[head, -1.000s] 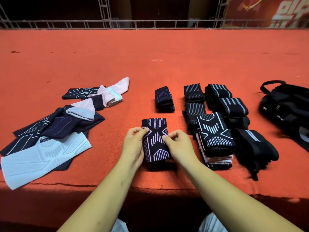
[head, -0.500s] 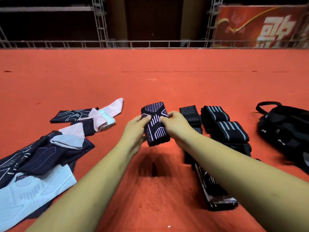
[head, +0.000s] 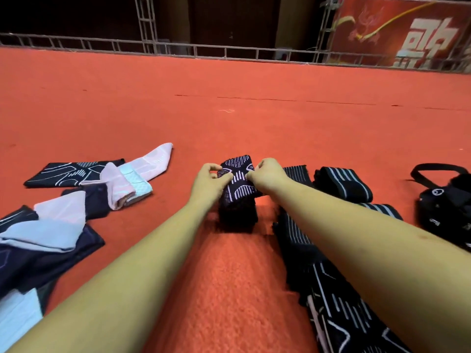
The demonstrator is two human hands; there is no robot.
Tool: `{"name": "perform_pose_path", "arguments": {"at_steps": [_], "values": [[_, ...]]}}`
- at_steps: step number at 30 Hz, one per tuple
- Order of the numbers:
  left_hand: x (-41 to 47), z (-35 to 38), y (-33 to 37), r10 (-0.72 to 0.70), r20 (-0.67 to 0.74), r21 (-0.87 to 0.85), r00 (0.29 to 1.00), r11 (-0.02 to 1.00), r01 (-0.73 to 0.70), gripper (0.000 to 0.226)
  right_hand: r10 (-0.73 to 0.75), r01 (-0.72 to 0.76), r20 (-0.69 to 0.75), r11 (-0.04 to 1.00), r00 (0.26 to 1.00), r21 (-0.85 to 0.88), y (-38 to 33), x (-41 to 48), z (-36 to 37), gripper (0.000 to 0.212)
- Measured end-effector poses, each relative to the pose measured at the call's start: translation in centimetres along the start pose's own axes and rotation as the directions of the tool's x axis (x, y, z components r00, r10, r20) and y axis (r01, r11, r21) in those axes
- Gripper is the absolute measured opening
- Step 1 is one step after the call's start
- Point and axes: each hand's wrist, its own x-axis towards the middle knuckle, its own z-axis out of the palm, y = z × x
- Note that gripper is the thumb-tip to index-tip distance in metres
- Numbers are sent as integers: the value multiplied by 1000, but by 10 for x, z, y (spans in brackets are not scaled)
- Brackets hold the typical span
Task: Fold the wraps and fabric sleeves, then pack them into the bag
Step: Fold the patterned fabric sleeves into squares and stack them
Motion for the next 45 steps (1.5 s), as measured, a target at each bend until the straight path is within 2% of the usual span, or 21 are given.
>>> {"name": "perform_pose_path", "arguments": {"at_steps": [3,6,8,10,13,16,18,20,23,26,27,29,31,33,36,42,45], "values": [[12,7,-20,-13,1,158,1000,987,13,19,-29,21,-34,976,999,-216,6,9,12,31],[13,17,-33,-99,72,167,992,982,86,23,-79,78,11,936,997,-344,11,13,25,8],[11,21,-38,-98,95,169,991,982,81,31,-47,86,108,914,993,-398,17,13,37,33],[12,22,-43,-109,121,211,987,974,81,36,-15,107,191,868,981,-484,23,10,47,44],[14,18,-41,-128,151,295,980,952,79,38,-26,181,277,814,961,-553,25,12,47,41],[11,13,-35,-121,170,308,978,949,64,37,-33,201,307,820,951,-536,22,12,40,37],[3,3,-31,-93,188,277,978,960,38,35,-48,181,260,839,964,-514,20,6,33,34],[-6,-18,-29,-32,177,284,984,959,-20,34,-87,150,143,839,986,-523,14,-3,27,36],[-17,-64,-27,89,74,380,993,918,-111,28,-314,236,-29,769,949,-594,-10,-16,23,35],[-24,-125,-28,228,-3,539,974,821,-190,17,-458,381,14,722,889,-578,-47,-33,45,35],[-27,-148,-31,275,-27,641,961,742,-195,19,-472,421,53,724,880,-546,-59,-39,58,36],[-32,-192,-41,362,-85,854,928,506,-120,31,-483,487,142,732,864,-476,-77,-51,88,39],[-40,-232,-56,335,-145,933,931,359,16,43,-459,510,224,751,860,-419,-87,-59,121,42],[-49,-258,-78,219,-183,955,959,273,120,60,-430,512,284,774,857,-372,-93,-63,149,48],[-56,-268,-110,172,-115,989,978,116,96,74,-384,477,321,828,866,-296,-98,-55,186,61],[-55,-265,-118,191,-114,991,975,91,98,73,-322,347,211,933,923,-93,-105,-21,243,72],[-52,-264,-120,216,-103,992,971,100,83,74,-261,281,168,954,951,-106,-106,-1,264,78]]}}
